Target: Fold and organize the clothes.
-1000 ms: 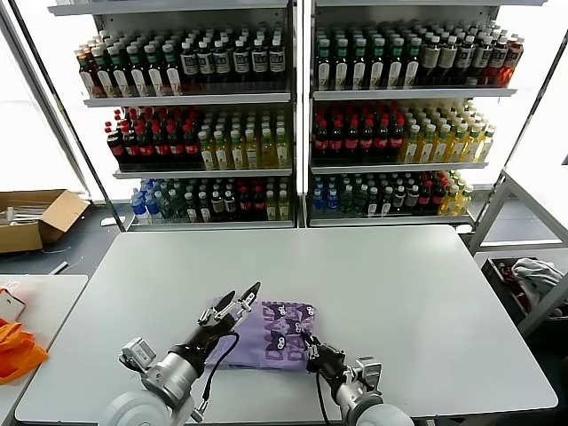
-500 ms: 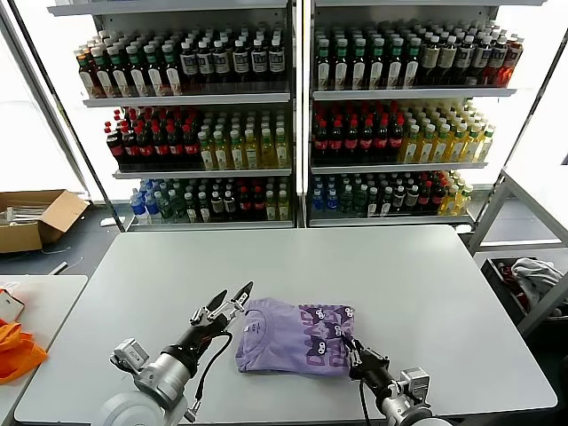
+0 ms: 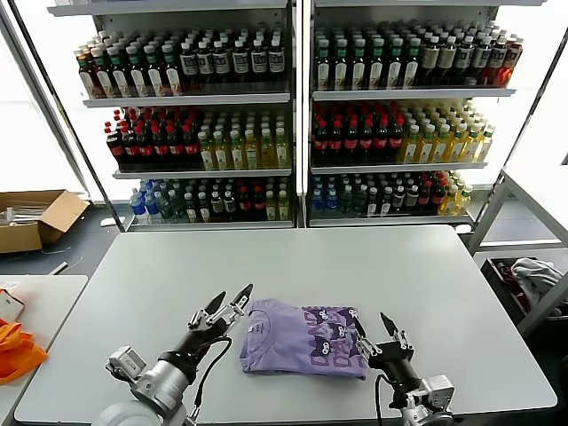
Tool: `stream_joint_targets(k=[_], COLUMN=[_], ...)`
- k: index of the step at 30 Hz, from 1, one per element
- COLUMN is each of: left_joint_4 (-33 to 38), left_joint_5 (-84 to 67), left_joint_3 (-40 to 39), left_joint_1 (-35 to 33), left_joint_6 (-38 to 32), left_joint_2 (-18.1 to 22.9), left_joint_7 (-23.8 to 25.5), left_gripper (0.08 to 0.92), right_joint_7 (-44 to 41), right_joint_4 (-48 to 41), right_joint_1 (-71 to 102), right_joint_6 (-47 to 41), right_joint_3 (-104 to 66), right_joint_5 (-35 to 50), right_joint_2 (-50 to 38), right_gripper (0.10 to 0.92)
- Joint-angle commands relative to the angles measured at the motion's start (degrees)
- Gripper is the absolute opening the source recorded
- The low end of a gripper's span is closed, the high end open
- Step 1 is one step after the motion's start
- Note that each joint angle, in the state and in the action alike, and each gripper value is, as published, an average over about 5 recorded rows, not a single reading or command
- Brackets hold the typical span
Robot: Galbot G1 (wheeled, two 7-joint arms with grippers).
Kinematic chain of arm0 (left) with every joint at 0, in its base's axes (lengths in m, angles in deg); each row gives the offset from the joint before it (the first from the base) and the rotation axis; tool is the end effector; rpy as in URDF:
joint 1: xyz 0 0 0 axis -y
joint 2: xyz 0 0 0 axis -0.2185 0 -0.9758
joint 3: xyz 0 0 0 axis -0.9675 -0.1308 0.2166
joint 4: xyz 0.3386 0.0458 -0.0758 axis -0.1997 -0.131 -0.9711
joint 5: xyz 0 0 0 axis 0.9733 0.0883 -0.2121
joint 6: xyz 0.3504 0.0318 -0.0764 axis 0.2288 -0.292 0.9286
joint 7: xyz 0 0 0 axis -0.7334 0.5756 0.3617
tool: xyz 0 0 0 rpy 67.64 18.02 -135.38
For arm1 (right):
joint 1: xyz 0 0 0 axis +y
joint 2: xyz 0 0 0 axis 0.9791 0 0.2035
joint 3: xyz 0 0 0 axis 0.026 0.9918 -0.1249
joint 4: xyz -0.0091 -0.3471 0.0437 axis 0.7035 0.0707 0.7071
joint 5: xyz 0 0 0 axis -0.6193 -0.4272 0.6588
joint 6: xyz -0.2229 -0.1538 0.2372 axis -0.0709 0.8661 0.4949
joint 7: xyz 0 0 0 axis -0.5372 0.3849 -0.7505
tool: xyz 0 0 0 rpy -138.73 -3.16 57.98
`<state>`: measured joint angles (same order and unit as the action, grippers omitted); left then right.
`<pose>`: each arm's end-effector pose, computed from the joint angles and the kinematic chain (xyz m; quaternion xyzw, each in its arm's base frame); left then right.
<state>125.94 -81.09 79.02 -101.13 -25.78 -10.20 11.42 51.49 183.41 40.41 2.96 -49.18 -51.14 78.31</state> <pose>0.2072 0.0225 -0.2281 -0.1924 -0.9180 0.3229 0.1263 0.1859 -0.0119 -0.2706 0.1047 -0.9873 -0.0188 0.1183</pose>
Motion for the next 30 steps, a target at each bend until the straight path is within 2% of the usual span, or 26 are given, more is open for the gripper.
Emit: stream_joint_targets(k=[1,6,13,18,25,30], left_joint_4=[0.61,0.77,1.29,0.37,-0.40,0.69], left_joint_5=[2.67,3.65,3.67,3.57,3.57,3.57], left_joint_3=[1.09,2.68,3.86,3.30,1.46,2.08], left_joint_1=[-0.53,-1.04,-2.29,-2.40,-1.74,-1.57], left_joint_6=[0.03,-0.11,-0.51,-0.51,-0.05,-0.04], left_joint_2=[-0.08,0.55,2.17,2.84,2.80,2.71], left_joint_7=[0.30,0.55,1.00,0.99,0.87,0.85], left_gripper=[0.823,0.823,0.823,0.822,0.823,0.823], right_joint_7=[3.55,6.67,19.11,18.16,15.34,9.87], right_joint_4=[-4.08,-10.01,-20.42,-24.01,-15.58,-1.96], right_joint_1=[-16.95,-24.23,-25.22,-22.95,-22.87,-18.93], right_joint_6=[-3.41,-9.37,-12.73,-10.36,-10.88,-2.79], right_joint_3=[20.91,31.09,34.74,31.89,27.97,20.76], right_joint_5=[-3.89,-2.81,-2.95,-3.47,-4.71,-3.10], right_joint_2=[0.69,1.07,7.11,7.00,3.59,-0.84], right_gripper=[0.689,0.806,0.823,0.823,0.823,0.823])
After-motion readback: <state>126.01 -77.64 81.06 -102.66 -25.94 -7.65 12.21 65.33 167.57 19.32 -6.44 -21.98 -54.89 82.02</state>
